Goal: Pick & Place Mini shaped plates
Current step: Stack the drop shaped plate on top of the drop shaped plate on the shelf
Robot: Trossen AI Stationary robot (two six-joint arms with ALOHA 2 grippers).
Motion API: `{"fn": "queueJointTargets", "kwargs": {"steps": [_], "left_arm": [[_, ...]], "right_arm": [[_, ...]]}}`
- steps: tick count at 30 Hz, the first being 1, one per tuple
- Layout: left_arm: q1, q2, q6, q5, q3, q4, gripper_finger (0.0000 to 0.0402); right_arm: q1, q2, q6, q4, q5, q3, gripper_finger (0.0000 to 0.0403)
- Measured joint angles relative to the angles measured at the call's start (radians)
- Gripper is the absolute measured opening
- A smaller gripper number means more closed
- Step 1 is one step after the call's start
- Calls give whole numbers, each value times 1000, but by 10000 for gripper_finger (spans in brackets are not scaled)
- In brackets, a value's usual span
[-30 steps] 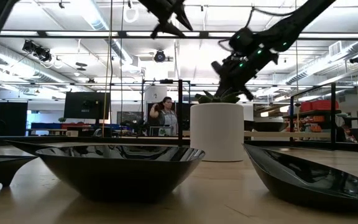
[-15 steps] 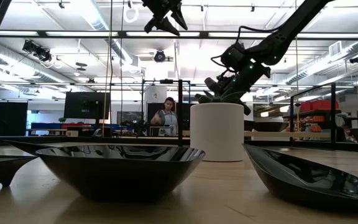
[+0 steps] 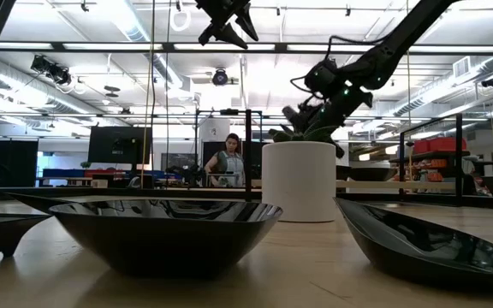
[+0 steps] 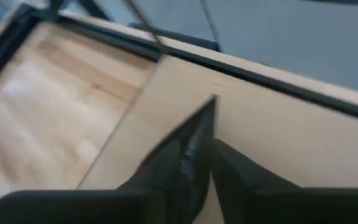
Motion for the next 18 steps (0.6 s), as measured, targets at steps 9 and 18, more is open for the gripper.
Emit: {"fn": "queueJointTargets", "kwargs": {"steps": [9,18], "left_arm": [[0,0,0,0,0,-17,165],[0,0,0,0,0,-19,165]], "right_arm": [[-19,-57,-70,-165,-109,0,100],[-18,4,-99,-134,-103,0,7]]}}
